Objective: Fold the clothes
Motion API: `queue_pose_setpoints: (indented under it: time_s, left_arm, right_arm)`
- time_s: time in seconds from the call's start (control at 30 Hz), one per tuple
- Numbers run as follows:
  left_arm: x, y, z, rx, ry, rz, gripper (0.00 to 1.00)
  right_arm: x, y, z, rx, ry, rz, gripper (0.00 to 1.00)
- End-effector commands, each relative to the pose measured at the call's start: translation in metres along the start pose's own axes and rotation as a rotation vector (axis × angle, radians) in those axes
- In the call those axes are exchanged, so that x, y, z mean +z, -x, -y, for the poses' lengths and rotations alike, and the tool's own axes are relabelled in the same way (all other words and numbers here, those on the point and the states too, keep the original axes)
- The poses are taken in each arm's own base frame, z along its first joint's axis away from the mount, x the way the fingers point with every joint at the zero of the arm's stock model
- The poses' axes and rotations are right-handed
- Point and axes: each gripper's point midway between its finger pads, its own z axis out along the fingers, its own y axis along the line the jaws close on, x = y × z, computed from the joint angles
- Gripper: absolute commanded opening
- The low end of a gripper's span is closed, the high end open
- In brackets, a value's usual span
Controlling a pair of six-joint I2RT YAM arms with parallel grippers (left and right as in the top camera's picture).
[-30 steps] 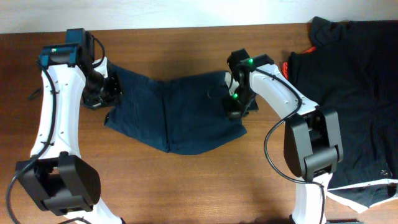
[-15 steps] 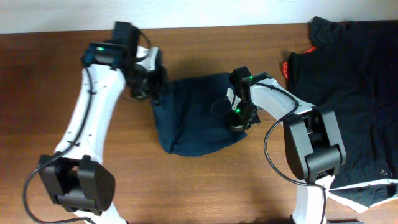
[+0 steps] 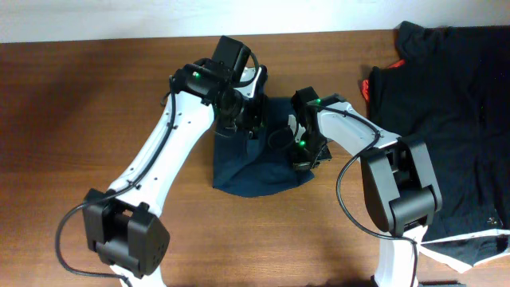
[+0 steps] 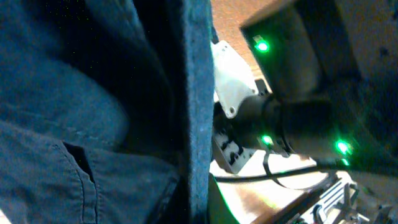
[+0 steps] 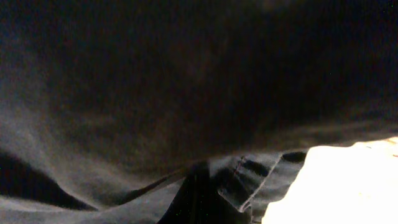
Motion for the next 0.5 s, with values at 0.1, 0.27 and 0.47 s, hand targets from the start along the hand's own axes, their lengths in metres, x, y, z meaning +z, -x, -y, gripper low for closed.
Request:
queue_pose_setpoints:
  time_s: [0.1, 0.27, 0.47]
  left_arm:
    - [0.024, 0.006, -0.006, -0.031, 0.008, -0.024, 0.00]
    - [0.027, 0.011, -0.005, -0.025, -0.002, -0.011, 0.00]
    - [0.028, 0.013, 0.025, 0.011, -0.127, -0.008, 0.25]
  right_arm:
    - [0.009, -0.013, 0.002, 0.015, -0.021, -0.055, 0.04]
    - [-0.048, 0.012, 0.028, 0.103, -0.067, 0.023, 0.08]
    - [-0.131, 0.024, 0.075, 0.243, -0.078, 0.112, 0.13]
